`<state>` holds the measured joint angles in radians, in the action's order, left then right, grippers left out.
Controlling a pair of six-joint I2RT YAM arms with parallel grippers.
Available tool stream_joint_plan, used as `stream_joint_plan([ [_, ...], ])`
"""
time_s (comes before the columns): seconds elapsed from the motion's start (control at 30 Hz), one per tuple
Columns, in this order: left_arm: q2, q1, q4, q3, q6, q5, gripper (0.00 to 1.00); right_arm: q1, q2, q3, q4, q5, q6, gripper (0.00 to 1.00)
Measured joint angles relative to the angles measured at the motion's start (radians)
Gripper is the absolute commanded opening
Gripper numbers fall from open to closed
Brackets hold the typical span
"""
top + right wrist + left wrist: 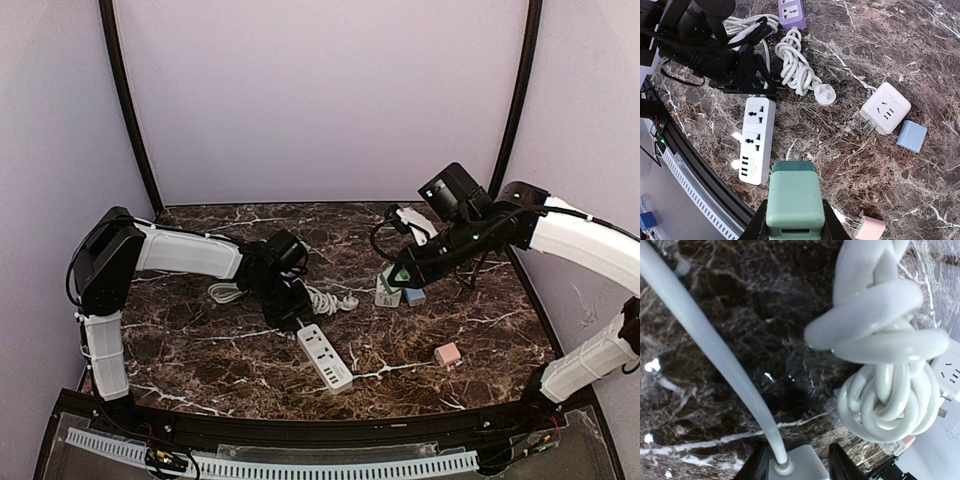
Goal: Insert the plug
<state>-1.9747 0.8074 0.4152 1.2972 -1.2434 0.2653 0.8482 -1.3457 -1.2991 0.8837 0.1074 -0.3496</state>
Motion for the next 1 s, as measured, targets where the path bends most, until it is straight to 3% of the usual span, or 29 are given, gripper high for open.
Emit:
stream_joint_plan([
  [0.17,0.014,0.003,0.005,-0.003,0.017,0.006,0.69,0.0,-0.016,0.0,0.0,0.0,0.002,0.0],
  [0.27,0.034,0.005,0.019,-0.011,0.032,-0.007,0.87,0.0,-0.024,-0.002,0.001,0.001,0.005,0.0],
  [0.37,0.06,0.005,0.048,-0.014,0.055,-0.031,0.95,0.0,-0.031,-0.013,0.005,0.005,0.008,0.0],
  [0.63,0.185,0.005,0.164,-0.011,0.13,-0.153,0.99,0.0,-0.042,-0.033,0.009,0.044,0.008,0.0],
  [1.0,0.447,-0.003,0.352,0.003,0.263,-0.426,0.99,0.005,-0.115,-0.12,0.048,0.101,-0.003,0.0],
])
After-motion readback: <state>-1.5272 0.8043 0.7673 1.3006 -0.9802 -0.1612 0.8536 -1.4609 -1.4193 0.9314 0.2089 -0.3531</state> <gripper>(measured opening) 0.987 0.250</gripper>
